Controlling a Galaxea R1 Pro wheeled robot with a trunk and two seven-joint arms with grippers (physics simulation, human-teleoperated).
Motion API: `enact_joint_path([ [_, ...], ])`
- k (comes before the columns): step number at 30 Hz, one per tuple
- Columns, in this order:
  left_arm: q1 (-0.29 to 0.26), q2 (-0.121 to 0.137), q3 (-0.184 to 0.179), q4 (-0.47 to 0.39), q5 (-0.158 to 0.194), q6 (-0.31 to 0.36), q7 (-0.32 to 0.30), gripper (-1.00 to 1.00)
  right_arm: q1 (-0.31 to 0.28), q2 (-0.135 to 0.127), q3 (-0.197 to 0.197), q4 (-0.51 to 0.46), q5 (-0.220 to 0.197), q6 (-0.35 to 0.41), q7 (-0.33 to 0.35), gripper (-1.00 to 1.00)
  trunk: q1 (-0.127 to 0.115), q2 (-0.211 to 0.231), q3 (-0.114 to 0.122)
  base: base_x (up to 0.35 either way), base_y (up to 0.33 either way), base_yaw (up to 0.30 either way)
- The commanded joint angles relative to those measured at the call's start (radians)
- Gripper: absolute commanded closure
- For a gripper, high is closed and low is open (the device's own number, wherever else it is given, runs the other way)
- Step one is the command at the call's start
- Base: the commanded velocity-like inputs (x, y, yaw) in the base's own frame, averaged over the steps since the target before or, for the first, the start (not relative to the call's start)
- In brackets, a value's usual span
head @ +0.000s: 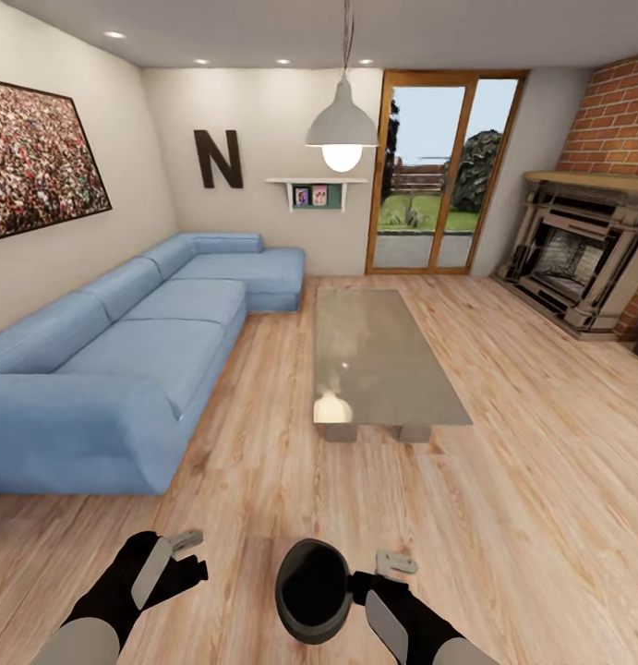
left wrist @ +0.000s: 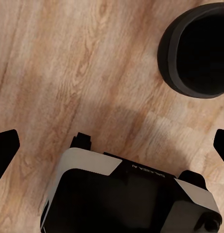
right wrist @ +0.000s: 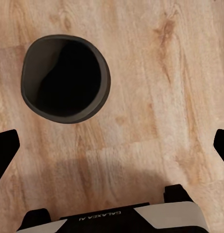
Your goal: Place each of the two pumpkins and all three candles from the living room inside a cabinet in the living room (use any cabinet), then make sure every cabinet is closed, and position the cauldron so it is next to a table in the living room.
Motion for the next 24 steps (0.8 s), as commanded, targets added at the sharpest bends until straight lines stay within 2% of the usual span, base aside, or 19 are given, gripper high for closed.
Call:
enact_joint_path([
  [1,0.000,0.000,0.000,0.000,0.000,0.000,0.000,-1.00,0.000,0.000,0.000,0.000,0.000,0.000,0.000,-1.00,0.000,0.000,0.000,0.116,-0.185,-0.023],
  [8,0.000,0.000,0.001,0.000,0.000,0.000,0.000,-1.00,0.000,0.000,-0.001,0.000,0.000,0.000,0.000,-1.00,0.000,0.000,0.000,0.105,-0.116,-0.007],
  [20,0.000,-0.002,0.002,0.000,0.000,-0.001,0.000,-1.00,0.000,0.000,0.002,-0.001,-0.001,0.007,-0.008,-1.00,0.000,0.000,0.000,0.132,0.028,0.000],
  [22,0.000,-0.005,0.000,0.000,0.000,-0.002,0.001,-1.00,0.000,0.000,0.002,-0.002,-0.001,0.046,-0.011,-1.00,0.000,0.000,0.000,0.012,0.001,0.000],
  [24,0.000,-0.012,-0.012,0.000,0.000,-0.003,0.000,-1.00,0.001,0.000,0.002,-0.004,0.000,0.130,-0.014,-1.00,0.004,-0.007,-0.003,0.005,0.001,0.000],
])
